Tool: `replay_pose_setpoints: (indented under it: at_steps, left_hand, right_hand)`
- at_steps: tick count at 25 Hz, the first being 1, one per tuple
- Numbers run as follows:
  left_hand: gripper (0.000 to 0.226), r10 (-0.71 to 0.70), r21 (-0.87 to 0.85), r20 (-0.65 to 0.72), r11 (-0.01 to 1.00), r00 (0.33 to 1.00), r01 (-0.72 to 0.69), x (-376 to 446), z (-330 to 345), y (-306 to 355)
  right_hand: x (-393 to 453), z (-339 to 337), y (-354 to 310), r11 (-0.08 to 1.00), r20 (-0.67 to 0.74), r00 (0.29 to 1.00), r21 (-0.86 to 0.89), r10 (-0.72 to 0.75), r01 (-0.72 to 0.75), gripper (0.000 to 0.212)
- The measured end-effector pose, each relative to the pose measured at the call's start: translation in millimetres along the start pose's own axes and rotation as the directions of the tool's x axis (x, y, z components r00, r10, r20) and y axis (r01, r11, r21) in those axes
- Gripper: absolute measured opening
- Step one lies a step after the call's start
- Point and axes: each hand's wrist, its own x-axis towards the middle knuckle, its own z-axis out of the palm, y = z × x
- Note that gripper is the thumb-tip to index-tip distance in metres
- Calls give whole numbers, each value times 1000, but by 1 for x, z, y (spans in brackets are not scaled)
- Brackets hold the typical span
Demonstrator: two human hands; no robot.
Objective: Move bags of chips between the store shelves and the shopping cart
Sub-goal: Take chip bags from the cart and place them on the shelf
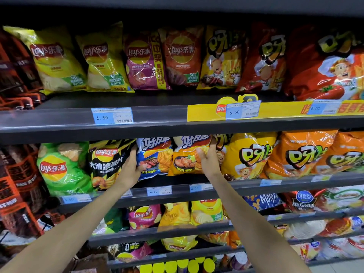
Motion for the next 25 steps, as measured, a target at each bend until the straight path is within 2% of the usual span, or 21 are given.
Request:
replay_pose_setpoints:
  at_steps: [4,8,10,17,22,25]
  left_hand:
    - [45,11,2,7,1000,1000,-11,0,0,4]
    - [47,34,3,44,999,998,-34,-2,-2,1]
    - [46,42,11,63,999,997,-43,-2,-4,1]
    - [44,5,58,93,998,996,-10,2,-3,1]
    - [43,-65,62,69,996,995,61,6,5,7]
    - [48,-90,33,53,996,994,89,8,8,8]
  right_hand:
    - [3,-13,10,996,-23,998,-66,-54,52,43]
    - [6,-29,18,981,-72,988,-143,-139,128,62]
    - [8,-30,21,983,-76,988,-135,-135,124,66]
    - [16,-7,17,969,-48,994,-228,-103,89,63]
    - [20,7,18,980,-50,999,-201,3,-13,40]
    - [17,6,15,973,-60,997,-228,-57,42,46]
